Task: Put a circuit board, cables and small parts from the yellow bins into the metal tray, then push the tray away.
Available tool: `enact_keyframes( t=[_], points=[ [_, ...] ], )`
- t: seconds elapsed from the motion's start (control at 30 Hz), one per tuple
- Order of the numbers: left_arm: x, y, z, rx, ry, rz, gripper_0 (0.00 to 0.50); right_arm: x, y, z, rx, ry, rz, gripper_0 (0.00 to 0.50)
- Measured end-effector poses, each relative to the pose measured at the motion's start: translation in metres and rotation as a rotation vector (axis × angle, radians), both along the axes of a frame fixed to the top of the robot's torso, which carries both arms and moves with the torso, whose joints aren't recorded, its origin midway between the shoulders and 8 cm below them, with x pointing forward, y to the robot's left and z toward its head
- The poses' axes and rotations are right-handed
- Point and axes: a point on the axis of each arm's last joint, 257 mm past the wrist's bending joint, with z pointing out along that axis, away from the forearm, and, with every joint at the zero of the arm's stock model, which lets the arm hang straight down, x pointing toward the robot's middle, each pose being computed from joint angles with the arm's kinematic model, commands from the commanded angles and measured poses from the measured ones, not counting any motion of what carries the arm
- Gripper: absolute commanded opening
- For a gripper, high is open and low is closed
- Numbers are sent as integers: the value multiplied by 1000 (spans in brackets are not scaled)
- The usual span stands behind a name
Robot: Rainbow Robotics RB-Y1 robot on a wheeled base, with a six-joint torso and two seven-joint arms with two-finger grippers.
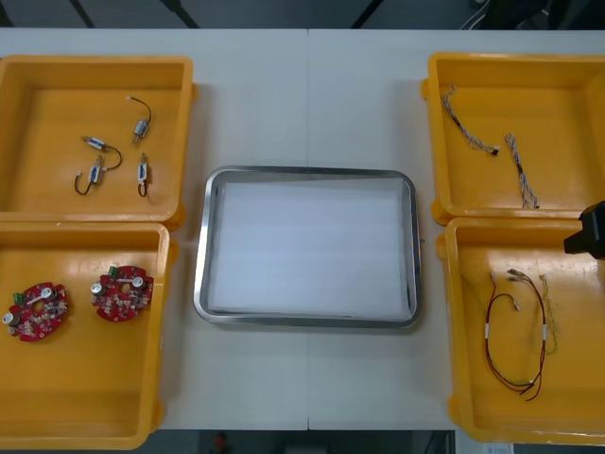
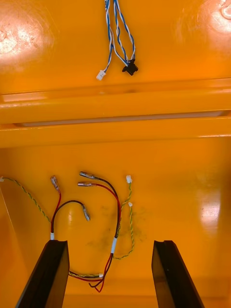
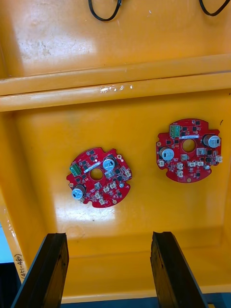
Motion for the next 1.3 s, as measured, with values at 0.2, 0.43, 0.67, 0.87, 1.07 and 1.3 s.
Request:
enact_keyframes(
  t=[0.2,0.43,0.67,0.87,1.07,1.3],
  points=[
    [0,0,0,0,0,0,500,0,0,0,0,0,0,500],
    [0,0,0,0,0,0,500,0,0,0,0,0,0,500],
    [0,0,0,0,0,0,500,0,0,0,0,0,0,500],
    [0,0,0,0,0,0,500,0,0,0,0,0,0,500],
    [0,0,0,0,0,0,500,0,0,0,0,0,0,500],
    [0,0,0,0,0,0,500,0,0,0,0,0,0,500]
  ],
)
